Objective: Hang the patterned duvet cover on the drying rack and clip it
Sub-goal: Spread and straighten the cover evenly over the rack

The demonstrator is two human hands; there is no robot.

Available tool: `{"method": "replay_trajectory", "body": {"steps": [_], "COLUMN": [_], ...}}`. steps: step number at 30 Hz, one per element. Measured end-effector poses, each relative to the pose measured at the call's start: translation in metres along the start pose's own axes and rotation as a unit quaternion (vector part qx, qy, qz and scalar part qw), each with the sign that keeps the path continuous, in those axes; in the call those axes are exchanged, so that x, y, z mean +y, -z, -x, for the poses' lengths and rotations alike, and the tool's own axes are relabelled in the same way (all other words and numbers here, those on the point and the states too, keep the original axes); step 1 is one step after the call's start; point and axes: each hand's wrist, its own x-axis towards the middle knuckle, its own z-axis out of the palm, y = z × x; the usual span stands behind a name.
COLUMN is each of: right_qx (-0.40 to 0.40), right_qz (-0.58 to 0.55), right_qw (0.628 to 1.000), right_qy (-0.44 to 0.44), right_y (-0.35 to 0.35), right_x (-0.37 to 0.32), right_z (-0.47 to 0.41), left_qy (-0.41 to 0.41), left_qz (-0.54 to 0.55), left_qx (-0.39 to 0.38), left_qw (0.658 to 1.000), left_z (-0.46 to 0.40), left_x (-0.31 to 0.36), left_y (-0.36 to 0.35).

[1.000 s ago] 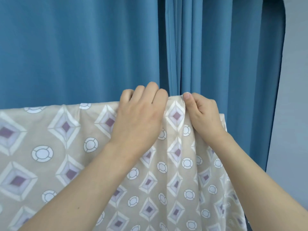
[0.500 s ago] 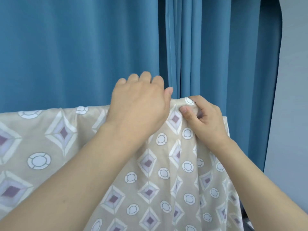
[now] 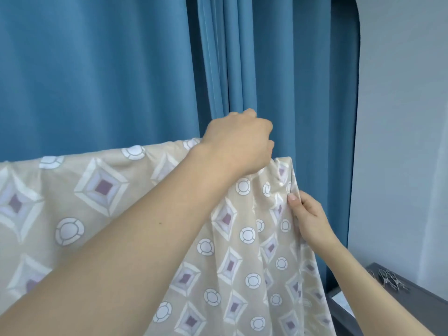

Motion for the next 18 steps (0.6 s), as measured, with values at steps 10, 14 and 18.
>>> {"method": "replay_trajectory", "body": {"steps": [10,14,18], "right_qx": [0.067,-0.052,-0.114], "right_qz": [-0.051,0.064,0.039], "right_qw": [0.991,0.993,0.993], "right_qy": [0.106,0.085,0.013], "right_y": [0.007,-0.009,-0.017], "right_x": [-0.104,-0.121,-0.087], "right_z": [-0.062,-0.074,-0.066], "left_qy": [0.058,0.130,0.134], "left_qz": [0.179,0.207,0.133], "left_qx": [-0.070,-0.003,0.004], "left_qw": [0.980,0.970,0.982], "left_z": [-0.018,-0.011,-0.002], "left_x": [-0.011,-0.010,-0.013], "left_y": [0.016,0.018,0.012]}}
